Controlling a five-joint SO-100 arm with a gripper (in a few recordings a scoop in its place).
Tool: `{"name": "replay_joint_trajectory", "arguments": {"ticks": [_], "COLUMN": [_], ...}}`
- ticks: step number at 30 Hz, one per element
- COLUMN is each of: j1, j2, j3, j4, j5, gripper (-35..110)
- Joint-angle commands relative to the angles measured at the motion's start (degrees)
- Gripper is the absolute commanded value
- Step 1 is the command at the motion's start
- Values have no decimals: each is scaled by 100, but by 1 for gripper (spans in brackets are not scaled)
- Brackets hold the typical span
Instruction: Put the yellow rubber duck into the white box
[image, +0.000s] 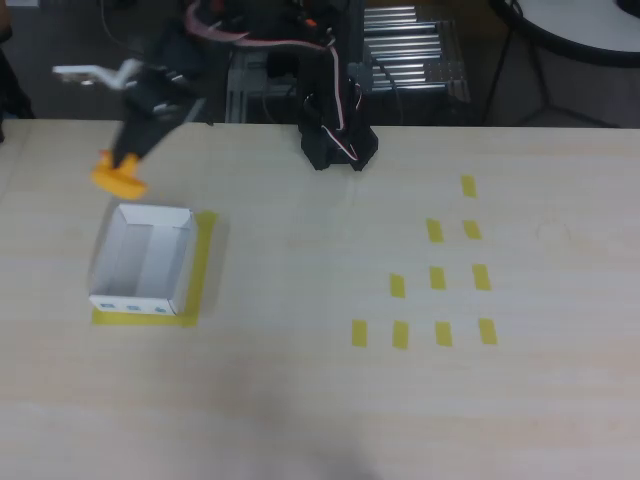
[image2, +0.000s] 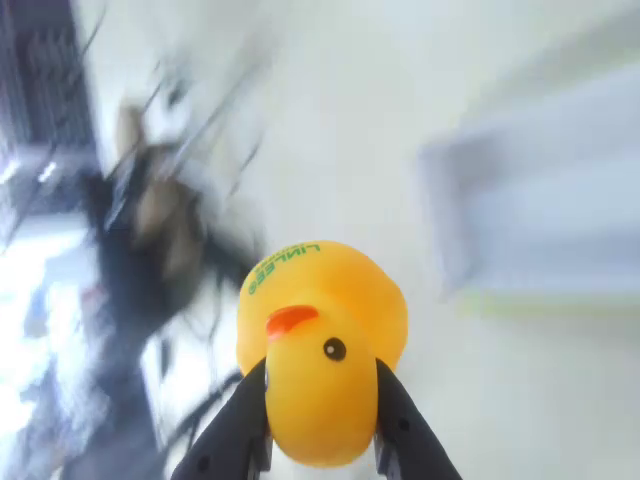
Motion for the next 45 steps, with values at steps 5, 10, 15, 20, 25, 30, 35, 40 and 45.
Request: {"name": "replay_joint_trajectory", "arguments": {"ticks": [5, 10, 15, 20, 25, 30, 35, 40, 45], "j1": [1116, 835, 580, 422, 281, 237, 246, 220, -246], "j2": [-1046, -958, -932, -1002, -1143, -1310, -1310, -1274, -360], "j3": [571, 1310, 1854, 2540, 2769, 2804, 2804, 2733, 1397], "j4": [-967, -1169, -1477, -2162, -2329, -2391, -2470, -2338, -615], "j5": [-853, -1441, -1608, -1767, -2039, -2101, -2215, -2197, -1046], "gripper": [0, 0, 0, 0, 1, 16, 29, 34, 8]}}
